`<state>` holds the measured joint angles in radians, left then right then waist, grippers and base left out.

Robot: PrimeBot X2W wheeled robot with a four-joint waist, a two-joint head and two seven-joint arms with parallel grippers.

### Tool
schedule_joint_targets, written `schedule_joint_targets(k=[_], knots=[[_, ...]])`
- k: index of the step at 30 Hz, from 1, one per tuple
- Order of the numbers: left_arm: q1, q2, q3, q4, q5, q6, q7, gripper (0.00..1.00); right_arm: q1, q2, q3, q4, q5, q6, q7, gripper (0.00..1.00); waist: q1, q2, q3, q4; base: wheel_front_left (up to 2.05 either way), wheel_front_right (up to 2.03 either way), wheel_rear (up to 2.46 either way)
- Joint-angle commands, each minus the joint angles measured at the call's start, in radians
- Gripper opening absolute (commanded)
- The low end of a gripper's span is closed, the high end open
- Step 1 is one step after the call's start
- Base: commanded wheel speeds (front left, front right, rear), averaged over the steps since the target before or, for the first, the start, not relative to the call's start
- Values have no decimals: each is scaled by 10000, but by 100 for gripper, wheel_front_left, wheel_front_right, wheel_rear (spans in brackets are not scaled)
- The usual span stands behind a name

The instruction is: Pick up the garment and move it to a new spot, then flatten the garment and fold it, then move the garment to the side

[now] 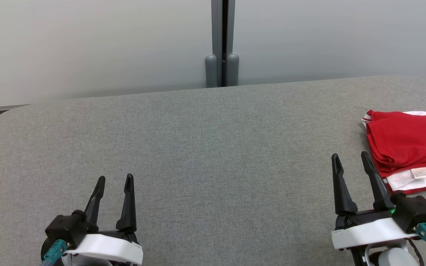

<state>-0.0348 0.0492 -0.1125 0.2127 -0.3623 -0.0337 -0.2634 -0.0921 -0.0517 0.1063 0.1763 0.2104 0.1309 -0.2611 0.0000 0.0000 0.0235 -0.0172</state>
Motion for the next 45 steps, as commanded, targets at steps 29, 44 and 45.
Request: schedule_joint_targets(k=[29, 44, 45], knots=[[23, -28, 354, 305, -2163, -121, 627, 0, 176, -98, -180, 371, 2471, 0, 522, 0, 0, 0, 12, 50, 0, 0, 0], [-163, -12, 751, 294, -4295, -305, 1272, 0, 94, -190, -454, 421, 4968, -1, 1071, 0, 0, 0, -17, 66, 0, 0, 0], [-171, -11, 775, 294, -4423, -311, 1311, 0, 89, -194, -473, 424, 5120, -1, 1103, 0, 0, 0, -18, 67, 0, 0, 0]])
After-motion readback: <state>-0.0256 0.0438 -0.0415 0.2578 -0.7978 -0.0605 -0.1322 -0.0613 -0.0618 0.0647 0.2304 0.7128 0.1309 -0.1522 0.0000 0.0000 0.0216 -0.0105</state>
